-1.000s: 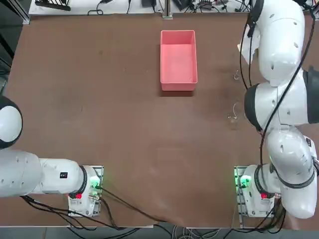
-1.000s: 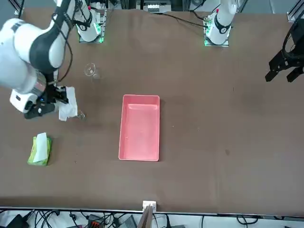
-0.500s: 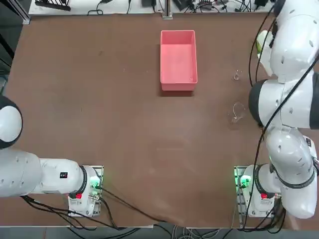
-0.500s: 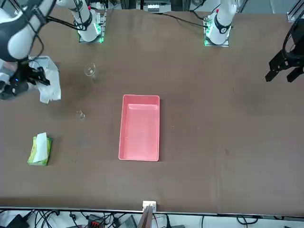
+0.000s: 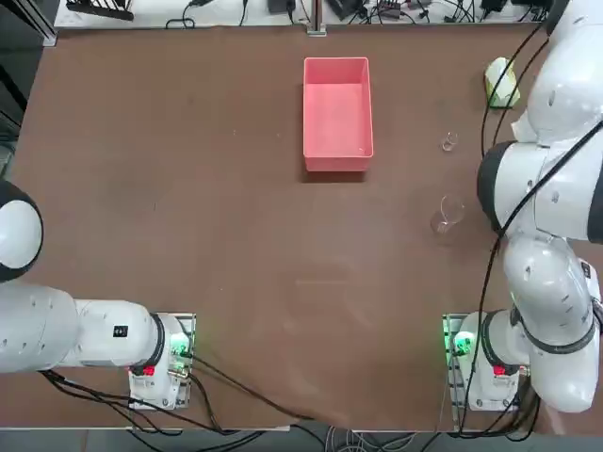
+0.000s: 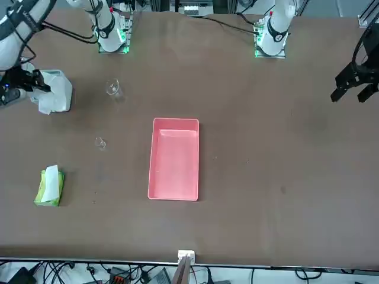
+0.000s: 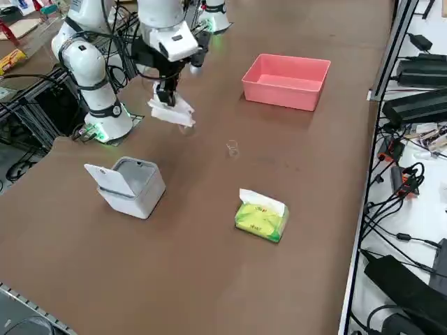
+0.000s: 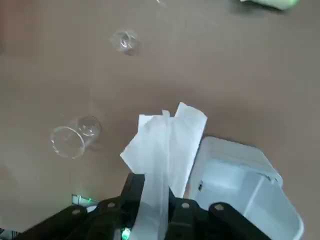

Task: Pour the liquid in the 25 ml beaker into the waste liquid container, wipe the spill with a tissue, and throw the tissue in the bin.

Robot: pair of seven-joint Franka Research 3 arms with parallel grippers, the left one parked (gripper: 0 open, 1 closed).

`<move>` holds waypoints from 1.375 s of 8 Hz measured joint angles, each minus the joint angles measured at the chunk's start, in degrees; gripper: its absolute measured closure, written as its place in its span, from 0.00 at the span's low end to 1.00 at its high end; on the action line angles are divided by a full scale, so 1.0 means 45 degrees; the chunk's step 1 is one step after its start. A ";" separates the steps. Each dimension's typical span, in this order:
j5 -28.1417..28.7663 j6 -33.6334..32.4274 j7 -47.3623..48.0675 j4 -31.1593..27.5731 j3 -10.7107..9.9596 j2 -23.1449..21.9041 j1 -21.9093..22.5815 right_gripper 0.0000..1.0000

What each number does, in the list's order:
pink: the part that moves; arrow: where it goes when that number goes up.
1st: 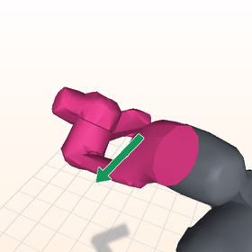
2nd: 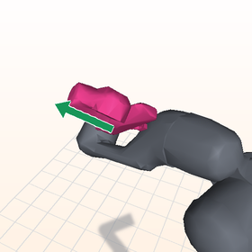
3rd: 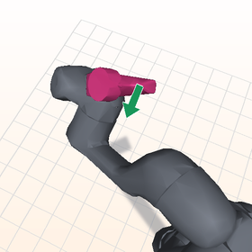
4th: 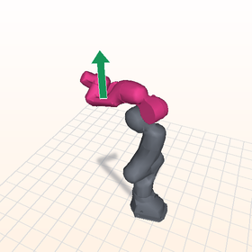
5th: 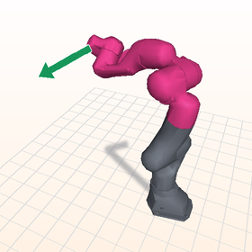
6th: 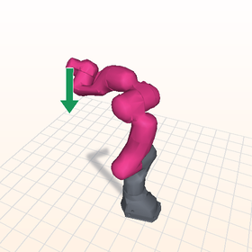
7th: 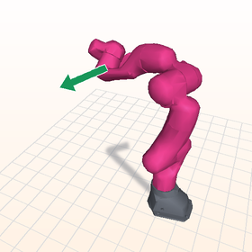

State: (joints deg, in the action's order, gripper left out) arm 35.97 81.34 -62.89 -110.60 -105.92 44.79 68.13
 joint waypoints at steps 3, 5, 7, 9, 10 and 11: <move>-0.0043 0.0091 -0.1214 -0.0274 0.0009 0.0126 -0.1301 0.95; -0.0045 0.0551 -0.1636 -0.1036 0.0030 0.0138 -0.1450 0.95; -0.0046 0.1047 -0.2019 -0.1895 0.0070 0.0182 -0.1438 0.95; -0.0046 0.1486 -0.2623 -0.2606 0.0070 0.0257 -0.1452 0.95; -0.0046 0.1764 -0.2895 -0.2917 0.0069 0.0261 -0.1460 0.95; -0.0046 0.2052 -0.3179 -0.3204 0.0070 0.0264 -0.1487 0.95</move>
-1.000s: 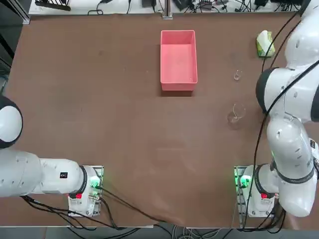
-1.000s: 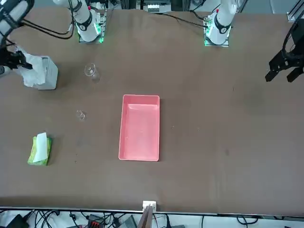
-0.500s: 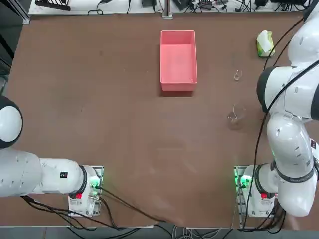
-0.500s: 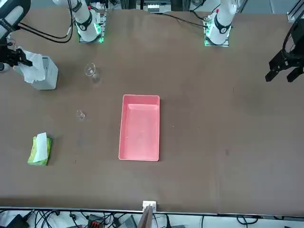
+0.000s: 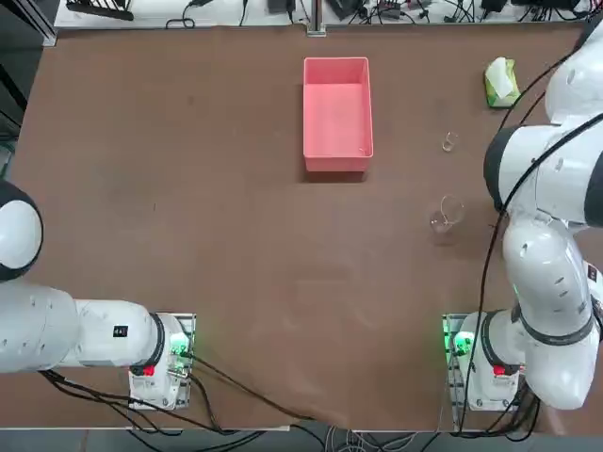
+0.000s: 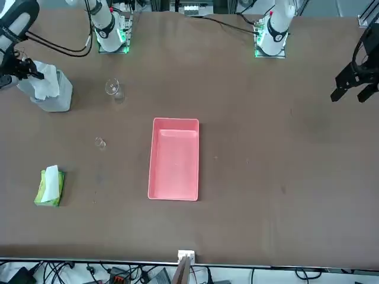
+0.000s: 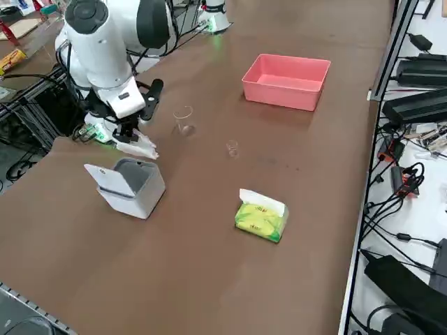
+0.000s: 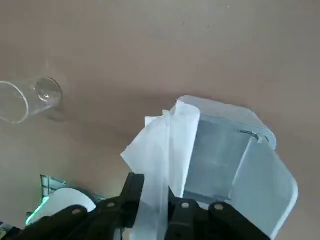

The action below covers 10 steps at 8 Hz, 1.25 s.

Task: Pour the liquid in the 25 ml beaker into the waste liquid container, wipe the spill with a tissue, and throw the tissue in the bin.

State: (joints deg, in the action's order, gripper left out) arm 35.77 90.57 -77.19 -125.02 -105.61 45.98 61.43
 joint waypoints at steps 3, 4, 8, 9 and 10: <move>0.0000 0.0588 -0.0523 -0.0439 -0.0001 0.0003 -0.0317 0.95; 0.0000 0.0672 -0.0604 -0.0550 -0.0001 0.0003 -0.0406 0.95; 0.0000 0.0925 -0.1228 -0.0978 -0.0001 0.0011 -0.0914 0.95; 0.0000 0.0936 -0.1314 -0.0978 0.0000 0.0011 -0.1000 0.95; 0.0000 0.0941 -0.1335 -0.0977 0.0018 0.0011 -0.1014 0.93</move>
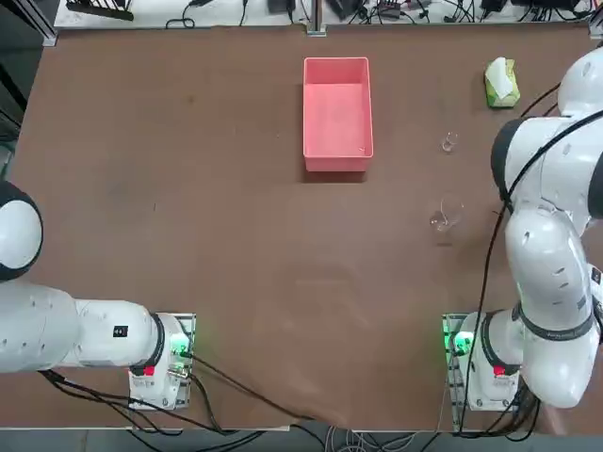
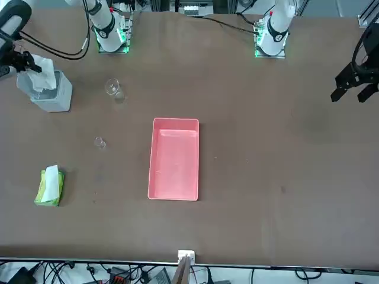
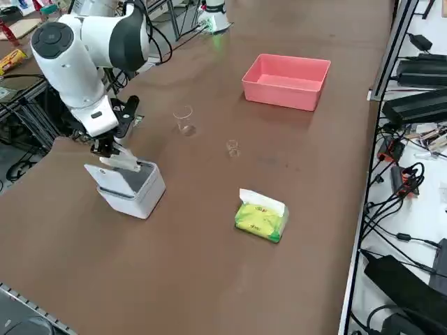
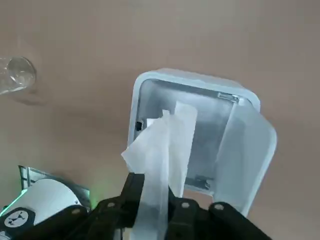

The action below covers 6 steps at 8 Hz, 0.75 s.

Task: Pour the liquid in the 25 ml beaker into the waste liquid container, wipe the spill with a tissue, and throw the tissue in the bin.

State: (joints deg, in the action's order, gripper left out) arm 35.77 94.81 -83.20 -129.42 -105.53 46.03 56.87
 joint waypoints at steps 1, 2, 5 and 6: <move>0.0000 0.0001 -0.0007 0.0000 0.0064 0.0001 0.0001 0.90; 0.0000 0.0006 -0.0008 0.0000 0.0126 0.0002 0.0001 0.88; 0.0000 0.0027 -0.0019 0.0000 0.0189 0.0002 0.0003 0.61; 0.0000 0.0036 -0.0030 0.0004 0.0189 0.0003 0.0012 0.59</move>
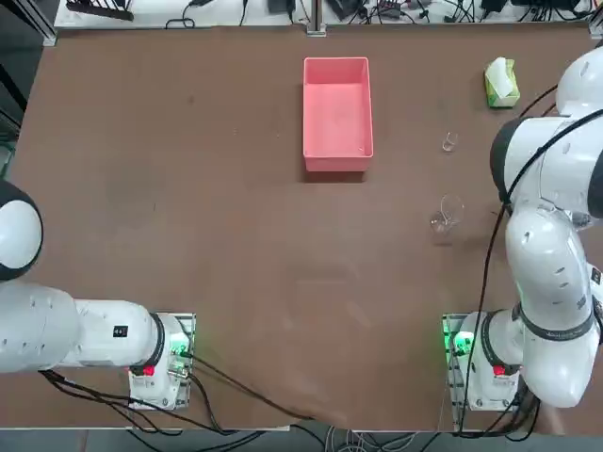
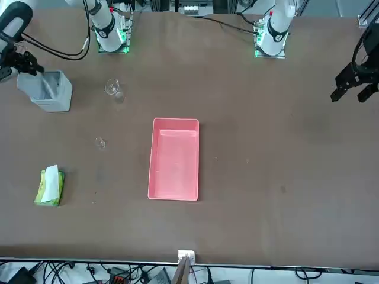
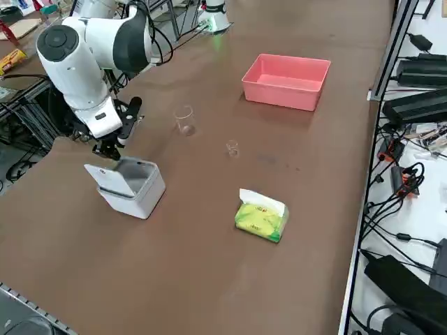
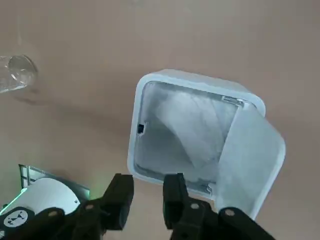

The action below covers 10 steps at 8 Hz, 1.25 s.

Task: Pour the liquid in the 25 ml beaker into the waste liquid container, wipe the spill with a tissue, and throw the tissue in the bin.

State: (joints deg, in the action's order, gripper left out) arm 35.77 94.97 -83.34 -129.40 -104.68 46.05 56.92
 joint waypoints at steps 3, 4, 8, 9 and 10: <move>0.0004 0.0081 -0.0034 0.0230 0.0003 0.0003 0.0085 0.52; 0.0013 0.0086 -0.0034 0.0590 0.0006 0.0008 0.0127 0.48; 0.0679 0.0038 -0.0004 0.2766 0.0262 0.0014 0.0531 0.00; 0.1032 0.0041 0.0204 0.3335 0.0605 0.0022 0.0528 0.00; 0.1290 0.0042 0.0738 0.3921 0.0985 0.0039 0.0528 0.00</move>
State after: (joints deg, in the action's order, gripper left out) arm 41.57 95.16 -80.02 -111.75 -100.24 46.22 59.30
